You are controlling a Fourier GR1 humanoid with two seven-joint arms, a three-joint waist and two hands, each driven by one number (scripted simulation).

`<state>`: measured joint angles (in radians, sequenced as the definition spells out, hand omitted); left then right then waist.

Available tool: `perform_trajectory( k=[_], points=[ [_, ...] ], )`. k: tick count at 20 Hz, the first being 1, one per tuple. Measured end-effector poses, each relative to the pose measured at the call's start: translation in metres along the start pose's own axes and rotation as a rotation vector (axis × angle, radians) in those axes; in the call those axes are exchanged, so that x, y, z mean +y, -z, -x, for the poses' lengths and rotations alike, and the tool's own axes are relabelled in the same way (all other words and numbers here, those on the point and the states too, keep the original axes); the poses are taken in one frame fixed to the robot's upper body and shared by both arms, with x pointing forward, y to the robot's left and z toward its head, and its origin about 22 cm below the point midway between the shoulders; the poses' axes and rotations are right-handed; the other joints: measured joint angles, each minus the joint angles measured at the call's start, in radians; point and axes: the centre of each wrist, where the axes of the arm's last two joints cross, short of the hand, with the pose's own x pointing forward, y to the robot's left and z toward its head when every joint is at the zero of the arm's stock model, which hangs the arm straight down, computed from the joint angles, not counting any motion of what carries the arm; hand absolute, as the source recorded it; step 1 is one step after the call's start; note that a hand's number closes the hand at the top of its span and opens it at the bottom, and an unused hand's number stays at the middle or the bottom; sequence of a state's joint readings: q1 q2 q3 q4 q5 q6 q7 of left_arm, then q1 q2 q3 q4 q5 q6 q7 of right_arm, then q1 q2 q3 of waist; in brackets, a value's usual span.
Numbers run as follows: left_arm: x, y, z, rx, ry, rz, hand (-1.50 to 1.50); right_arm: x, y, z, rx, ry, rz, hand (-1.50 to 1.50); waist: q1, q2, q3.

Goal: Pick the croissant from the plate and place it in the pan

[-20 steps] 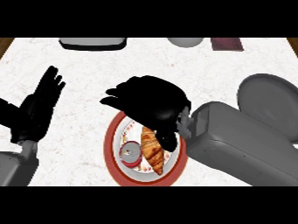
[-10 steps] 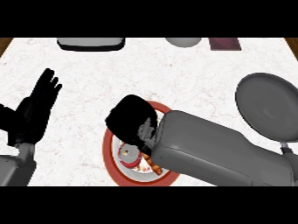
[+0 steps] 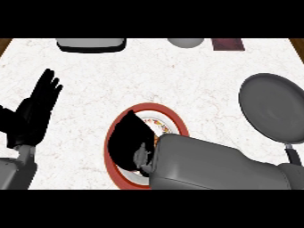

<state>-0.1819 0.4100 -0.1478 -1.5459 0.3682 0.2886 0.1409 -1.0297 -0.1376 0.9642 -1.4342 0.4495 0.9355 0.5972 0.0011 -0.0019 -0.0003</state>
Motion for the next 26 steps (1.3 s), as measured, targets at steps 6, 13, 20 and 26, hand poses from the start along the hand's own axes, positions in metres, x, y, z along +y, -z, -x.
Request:
perform_trajectory(
  k=[6, 13, 20, 26],
  points=[
    [0.000, -0.005, -0.002, 0.004, -0.005, 0.003, 0.00, 0.007, -0.001, -0.027, 0.041, -0.069, 0.030, -1.50, 0.001, 0.000, 0.000],
    [-0.006, -0.004, -0.002, 0.001, 0.000, 0.008, 0.00, 0.018, 0.012, -0.049, 0.049, -0.080, 0.018, -1.50, 0.004, 0.001, 0.000],
    [-0.006, 0.002, 0.000, 0.003, -0.003, 0.006, 0.00, 0.025, 0.030, -0.046, 0.128, -0.103, -0.012, -1.50, 0.008, 0.002, 0.000],
    [-0.003, 0.003, 0.000, 0.004, 0.001, 0.008, 0.00, 0.031, 0.047, -0.037, 0.139, -0.098, -0.030, -1.50, 0.009, 0.003, 0.000]
  ],
)
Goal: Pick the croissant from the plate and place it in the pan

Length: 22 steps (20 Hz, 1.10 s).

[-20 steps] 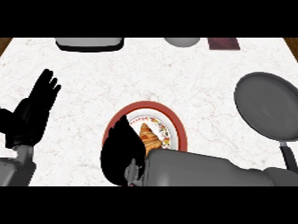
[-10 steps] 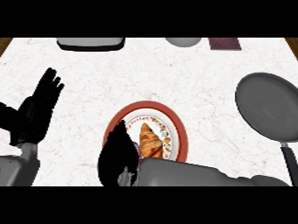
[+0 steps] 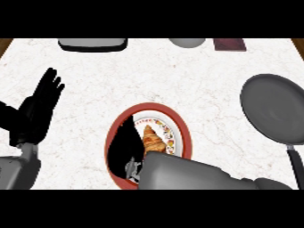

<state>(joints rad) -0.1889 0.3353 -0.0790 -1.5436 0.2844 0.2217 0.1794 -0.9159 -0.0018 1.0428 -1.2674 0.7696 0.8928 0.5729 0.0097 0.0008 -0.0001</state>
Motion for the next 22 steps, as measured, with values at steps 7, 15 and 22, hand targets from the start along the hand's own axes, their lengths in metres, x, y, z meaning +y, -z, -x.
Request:
perform_trajectory(
  k=[7, 15, 22],
  points=[
    [0.001, -0.003, -0.003, 0.007, -0.002, 0.008, 0.00, 0.012, 0.017, 0.002, 0.000, -0.004, -0.031, -1.50, 0.005, -0.001, 0.001],
    [0.000, -0.006, -0.003, -0.002, 0.003, 0.010, 0.00, 0.026, 0.029, 0.003, -0.020, 0.035, -0.003, -1.50, 0.006, -0.006, 0.003],
    [0.001, -0.006, 0.000, -0.007, 0.001, 0.011, 0.00, 0.038, 0.040, 0.007, -0.042, 0.052, -0.014, 1.50, 0.007, -0.012, 0.004]
  ],
)
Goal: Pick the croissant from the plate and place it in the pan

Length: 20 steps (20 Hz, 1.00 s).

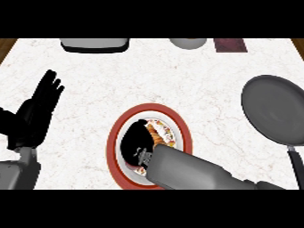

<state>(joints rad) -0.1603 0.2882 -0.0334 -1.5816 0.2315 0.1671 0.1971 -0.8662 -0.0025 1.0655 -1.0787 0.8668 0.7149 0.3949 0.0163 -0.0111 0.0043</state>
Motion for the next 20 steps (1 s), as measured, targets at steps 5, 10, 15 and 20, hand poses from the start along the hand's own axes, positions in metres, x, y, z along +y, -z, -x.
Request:
perform_trajectory(
  k=[5, 10, 15, 20],
  points=[
    [-0.005, 0.004, -0.002, 0.001, 0.005, 0.002, 0.00, 0.004, 0.008, 0.004, -0.057, -0.014, 0.035, 1.50, 0.003, -0.003, 0.001],
    [-0.001, 0.002, 0.002, 0.001, 0.004, 0.002, 0.00, 0.007, 0.012, 0.008, -0.088, 0.003, 0.076, 1.50, 0.005, -0.005, 0.001],
    [0.003, 0.005, -0.008, 0.000, -0.006, -0.005, 0.00, 0.012, 0.011, 0.007, -0.084, 0.026, 0.130, 1.50, 0.001, -0.005, 0.000],
    [0.009, 0.000, 0.001, 0.013, 0.000, -0.034, 0.00, 0.015, 0.010, 0.032, 0.069, 0.257, 0.222, 1.50, -0.028, -0.002, -0.003]
  ],
)
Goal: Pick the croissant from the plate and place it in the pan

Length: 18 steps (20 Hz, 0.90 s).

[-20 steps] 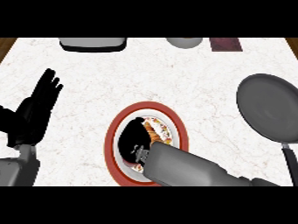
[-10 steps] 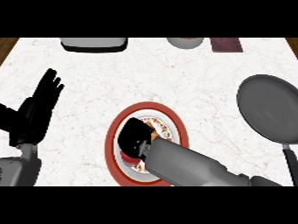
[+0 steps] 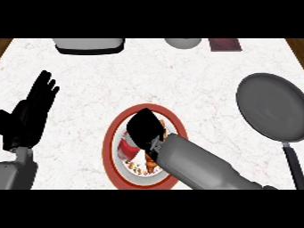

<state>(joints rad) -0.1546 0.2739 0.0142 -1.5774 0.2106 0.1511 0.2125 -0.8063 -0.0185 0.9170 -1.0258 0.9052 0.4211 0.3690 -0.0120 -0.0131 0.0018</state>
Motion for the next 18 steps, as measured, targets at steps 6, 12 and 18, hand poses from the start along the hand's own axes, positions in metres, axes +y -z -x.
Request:
perform_trajectory(
  k=[6, 12, 18],
  points=[
    [0.011, -0.006, 0.006, 0.023, -0.002, -0.048, 0.00, -0.011, -0.015, 0.051, 0.409, 0.343, 0.238, 1.50, -0.053, -0.010, 0.000],
    [0.010, -0.005, 0.007, 0.016, 0.000, -0.041, 0.00, -0.052, -0.061, 0.063, 0.637, 0.347, 0.533, 1.50, -0.044, -0.008, -0.002],
    [-0.003, -0.002, 0.005, 0.004, -0.002, -0.016, 0.00, -0.078, -0.123, 0.064, 0.708, 0.372, 0.678, 1.50, -0.018, 0.002, -0.002]
  ],
)
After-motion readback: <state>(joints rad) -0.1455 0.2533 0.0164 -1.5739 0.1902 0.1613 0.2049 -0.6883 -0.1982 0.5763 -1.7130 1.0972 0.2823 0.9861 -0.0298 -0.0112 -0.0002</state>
